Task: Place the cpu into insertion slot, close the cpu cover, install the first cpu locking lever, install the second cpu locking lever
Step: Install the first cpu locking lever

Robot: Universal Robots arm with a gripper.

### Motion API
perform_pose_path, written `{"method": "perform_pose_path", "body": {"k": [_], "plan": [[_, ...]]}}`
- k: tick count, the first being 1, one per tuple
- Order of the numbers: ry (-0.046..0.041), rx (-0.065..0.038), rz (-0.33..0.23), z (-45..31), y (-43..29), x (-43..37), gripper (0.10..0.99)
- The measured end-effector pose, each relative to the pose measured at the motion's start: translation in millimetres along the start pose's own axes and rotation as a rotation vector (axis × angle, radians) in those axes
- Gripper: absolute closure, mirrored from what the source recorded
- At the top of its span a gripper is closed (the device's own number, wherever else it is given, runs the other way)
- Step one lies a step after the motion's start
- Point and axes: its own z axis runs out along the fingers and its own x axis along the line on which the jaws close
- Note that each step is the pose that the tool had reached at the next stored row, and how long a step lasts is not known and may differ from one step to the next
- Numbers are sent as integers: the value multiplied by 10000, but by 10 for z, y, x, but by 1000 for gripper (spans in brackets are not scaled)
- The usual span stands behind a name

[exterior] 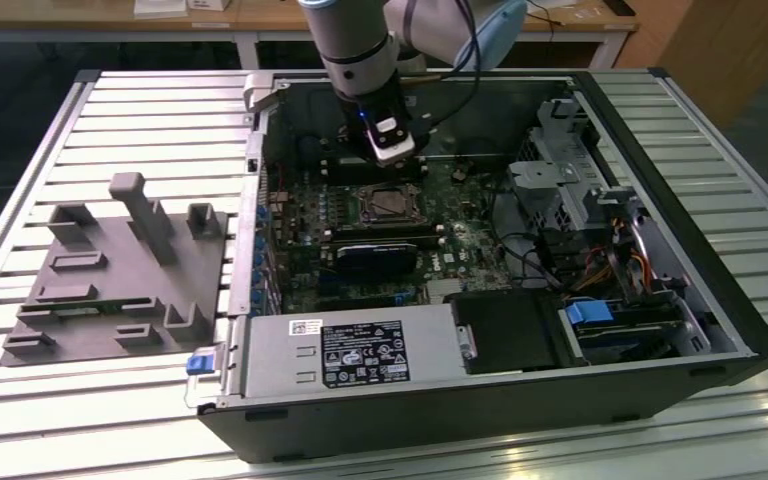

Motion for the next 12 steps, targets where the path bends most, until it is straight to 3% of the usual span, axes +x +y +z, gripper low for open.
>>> {"method": "perform_pose_path", "body": {"k": [12], "plan": [[-90, 132, -49, 39, -7, 10, 984]]}}
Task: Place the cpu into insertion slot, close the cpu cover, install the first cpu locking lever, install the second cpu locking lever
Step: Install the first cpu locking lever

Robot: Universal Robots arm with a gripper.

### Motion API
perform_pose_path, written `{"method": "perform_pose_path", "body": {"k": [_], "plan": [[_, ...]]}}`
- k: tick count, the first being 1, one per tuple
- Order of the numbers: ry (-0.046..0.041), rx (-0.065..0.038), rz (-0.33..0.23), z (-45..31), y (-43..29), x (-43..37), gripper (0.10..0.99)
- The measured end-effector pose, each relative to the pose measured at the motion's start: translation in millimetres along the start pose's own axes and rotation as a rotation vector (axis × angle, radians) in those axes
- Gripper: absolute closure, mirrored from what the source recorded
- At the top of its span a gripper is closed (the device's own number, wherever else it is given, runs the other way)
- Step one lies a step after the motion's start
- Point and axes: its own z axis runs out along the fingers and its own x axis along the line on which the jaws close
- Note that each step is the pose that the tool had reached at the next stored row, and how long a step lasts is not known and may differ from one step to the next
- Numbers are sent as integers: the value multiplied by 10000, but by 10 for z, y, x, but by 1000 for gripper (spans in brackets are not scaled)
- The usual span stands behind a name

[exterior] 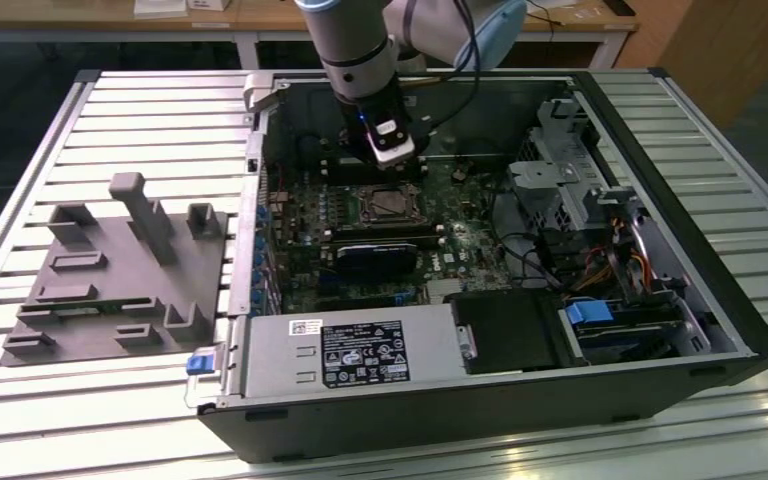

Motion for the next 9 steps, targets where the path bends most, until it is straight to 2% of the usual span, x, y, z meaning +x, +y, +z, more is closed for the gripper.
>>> {"method": "perform_pose_path", "body": {"k": [9], "plan": [[-32, 44, -16, 21, -5, 5, 984]]}}
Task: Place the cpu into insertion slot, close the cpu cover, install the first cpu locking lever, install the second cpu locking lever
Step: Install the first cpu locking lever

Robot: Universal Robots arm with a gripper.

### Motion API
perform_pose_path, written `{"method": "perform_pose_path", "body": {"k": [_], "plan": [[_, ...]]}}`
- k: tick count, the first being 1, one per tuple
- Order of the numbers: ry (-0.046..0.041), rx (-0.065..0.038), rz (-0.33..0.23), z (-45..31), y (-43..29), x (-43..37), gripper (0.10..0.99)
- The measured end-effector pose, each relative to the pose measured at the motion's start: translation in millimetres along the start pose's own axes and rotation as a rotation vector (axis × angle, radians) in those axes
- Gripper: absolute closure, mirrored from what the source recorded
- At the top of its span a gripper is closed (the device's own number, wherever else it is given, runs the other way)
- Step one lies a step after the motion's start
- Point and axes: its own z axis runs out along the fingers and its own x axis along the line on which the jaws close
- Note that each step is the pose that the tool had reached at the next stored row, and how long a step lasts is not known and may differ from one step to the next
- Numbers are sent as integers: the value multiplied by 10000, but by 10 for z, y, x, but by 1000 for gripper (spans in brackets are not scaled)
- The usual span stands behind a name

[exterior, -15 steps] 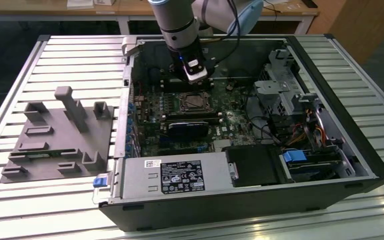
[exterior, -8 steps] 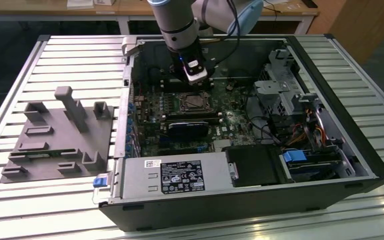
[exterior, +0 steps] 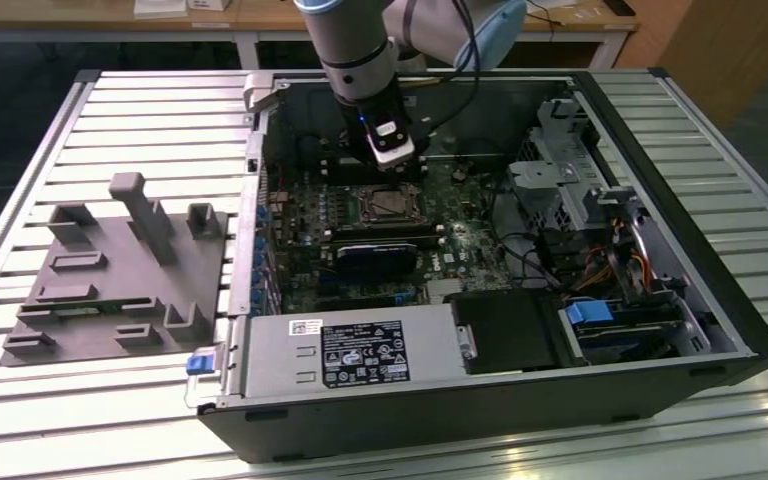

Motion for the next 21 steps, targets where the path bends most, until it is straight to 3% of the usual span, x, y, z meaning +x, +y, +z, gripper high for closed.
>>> {"method": "perform_pose_path", "body": {"k": [21], "plan": [[-23, 22, -10, 10, -23, -5, 984]]}}
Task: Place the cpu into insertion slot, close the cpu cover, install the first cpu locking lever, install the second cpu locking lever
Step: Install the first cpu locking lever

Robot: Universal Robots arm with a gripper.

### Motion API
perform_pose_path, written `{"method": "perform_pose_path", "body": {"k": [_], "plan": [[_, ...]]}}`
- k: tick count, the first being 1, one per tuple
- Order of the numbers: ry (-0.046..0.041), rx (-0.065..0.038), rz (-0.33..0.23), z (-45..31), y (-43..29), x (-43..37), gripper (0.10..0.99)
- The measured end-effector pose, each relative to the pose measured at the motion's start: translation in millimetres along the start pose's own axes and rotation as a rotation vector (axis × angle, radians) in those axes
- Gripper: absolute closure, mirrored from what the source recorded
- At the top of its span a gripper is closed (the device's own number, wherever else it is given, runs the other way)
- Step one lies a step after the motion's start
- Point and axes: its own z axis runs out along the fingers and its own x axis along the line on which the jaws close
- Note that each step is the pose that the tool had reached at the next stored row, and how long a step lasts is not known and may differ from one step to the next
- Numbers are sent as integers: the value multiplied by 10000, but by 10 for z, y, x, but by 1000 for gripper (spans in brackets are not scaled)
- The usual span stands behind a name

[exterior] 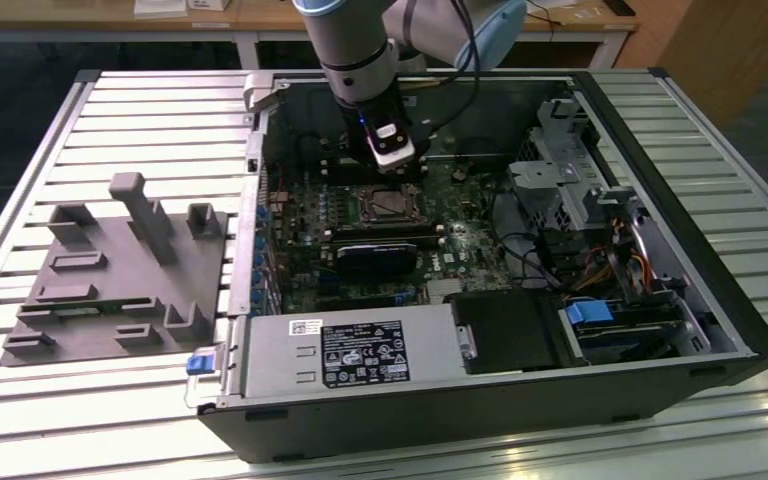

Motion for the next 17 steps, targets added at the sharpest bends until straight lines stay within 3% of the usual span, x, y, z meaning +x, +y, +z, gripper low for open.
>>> {"method": "perform_pose_path", "body": {"k": [17], "plan": [[-38, 62, -23, 5, -9, -2, 984]]}}
